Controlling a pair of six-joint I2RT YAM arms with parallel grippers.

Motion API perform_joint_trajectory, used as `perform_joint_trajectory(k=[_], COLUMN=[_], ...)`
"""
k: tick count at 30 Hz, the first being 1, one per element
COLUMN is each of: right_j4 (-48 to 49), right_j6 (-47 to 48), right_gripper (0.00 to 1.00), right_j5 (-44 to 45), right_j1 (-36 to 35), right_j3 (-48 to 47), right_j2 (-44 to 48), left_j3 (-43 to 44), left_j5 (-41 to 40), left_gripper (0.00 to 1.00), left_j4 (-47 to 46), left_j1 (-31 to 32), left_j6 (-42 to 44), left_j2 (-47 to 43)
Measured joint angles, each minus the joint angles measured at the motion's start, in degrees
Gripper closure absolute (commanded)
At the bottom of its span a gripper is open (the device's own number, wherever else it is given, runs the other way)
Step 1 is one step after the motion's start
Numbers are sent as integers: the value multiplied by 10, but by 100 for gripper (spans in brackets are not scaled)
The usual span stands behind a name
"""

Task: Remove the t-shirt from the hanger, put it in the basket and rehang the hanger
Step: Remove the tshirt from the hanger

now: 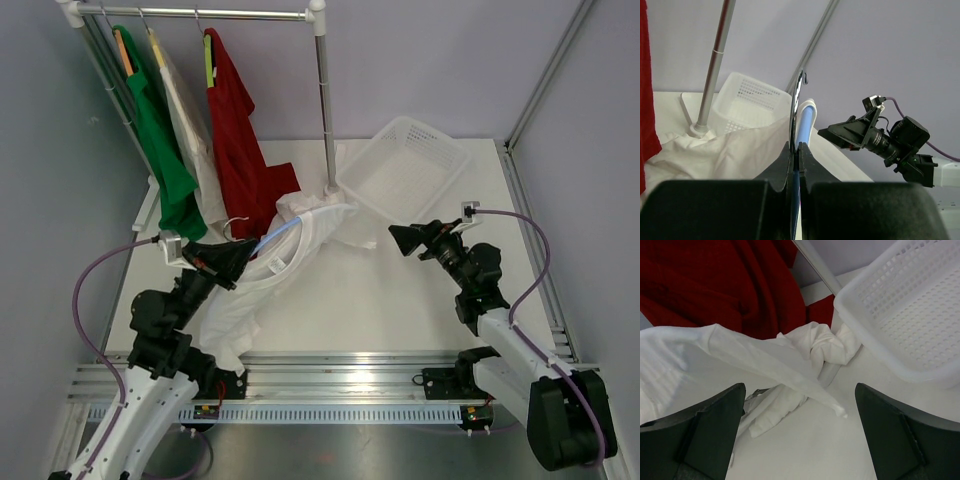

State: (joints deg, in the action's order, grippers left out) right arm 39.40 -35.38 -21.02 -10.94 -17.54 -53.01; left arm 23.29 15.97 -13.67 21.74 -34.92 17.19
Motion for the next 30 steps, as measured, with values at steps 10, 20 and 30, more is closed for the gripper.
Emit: perform_joint_trajectory(k=[10,20,30], right_j4=[12,-37,-172], right_j6=[37,104,163], right_gripper=[1,4,9], right_j5=[-18,-22,35], right_j1=[-96,-130,-213], right_j3=[-9,-41,-233], right_j2=[-23,45,-7], left_j3=[-10,-11,20], left_j5=[29,31,19], left_gripper=[100,100,100], left_j4=[-7,-16,-49], left_j1=[0,0,0], left_j6=[9,46,86], left_j2=[-5,20,87])
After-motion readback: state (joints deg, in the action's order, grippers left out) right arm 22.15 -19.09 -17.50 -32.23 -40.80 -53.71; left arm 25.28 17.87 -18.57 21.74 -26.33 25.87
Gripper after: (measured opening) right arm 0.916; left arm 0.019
